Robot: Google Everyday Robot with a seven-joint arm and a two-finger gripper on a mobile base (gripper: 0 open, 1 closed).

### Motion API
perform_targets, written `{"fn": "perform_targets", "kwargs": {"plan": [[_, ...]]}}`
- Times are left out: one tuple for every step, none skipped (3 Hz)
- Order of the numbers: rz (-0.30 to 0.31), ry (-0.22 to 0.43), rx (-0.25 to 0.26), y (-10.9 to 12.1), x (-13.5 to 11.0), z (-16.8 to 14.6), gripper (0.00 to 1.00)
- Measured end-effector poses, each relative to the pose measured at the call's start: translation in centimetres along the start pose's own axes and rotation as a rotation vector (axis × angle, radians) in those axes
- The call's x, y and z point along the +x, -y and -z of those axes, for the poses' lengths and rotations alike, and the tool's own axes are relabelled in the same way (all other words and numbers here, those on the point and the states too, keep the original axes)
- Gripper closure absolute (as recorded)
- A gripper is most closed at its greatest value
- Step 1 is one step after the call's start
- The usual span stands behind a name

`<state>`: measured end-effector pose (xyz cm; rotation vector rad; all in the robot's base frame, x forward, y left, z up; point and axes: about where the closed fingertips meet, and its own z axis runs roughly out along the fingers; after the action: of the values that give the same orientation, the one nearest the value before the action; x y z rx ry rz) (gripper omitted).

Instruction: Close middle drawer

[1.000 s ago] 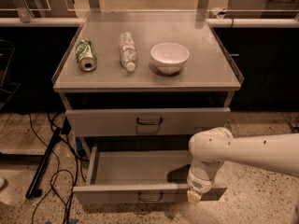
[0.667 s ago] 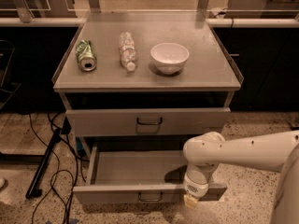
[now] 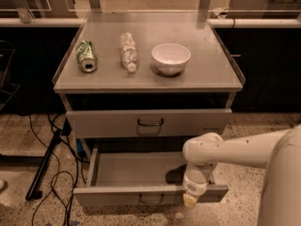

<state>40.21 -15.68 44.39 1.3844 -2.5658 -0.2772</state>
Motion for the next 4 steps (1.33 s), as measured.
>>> {"fn": "perform_targets", "kwargs": {"plan": [[-0.020,0.007,0.020,2.12,-1.07,-1.15,1.00],[-0.037,0.014,0.034,3.10,-1.24,-1.69,1.00],[-0.037,0.014,0.034,3.11,-1.24,-1.70,0.74],[-0.037,0.014,0.034,3.11,-1.24,-1.70,0.50]]}}
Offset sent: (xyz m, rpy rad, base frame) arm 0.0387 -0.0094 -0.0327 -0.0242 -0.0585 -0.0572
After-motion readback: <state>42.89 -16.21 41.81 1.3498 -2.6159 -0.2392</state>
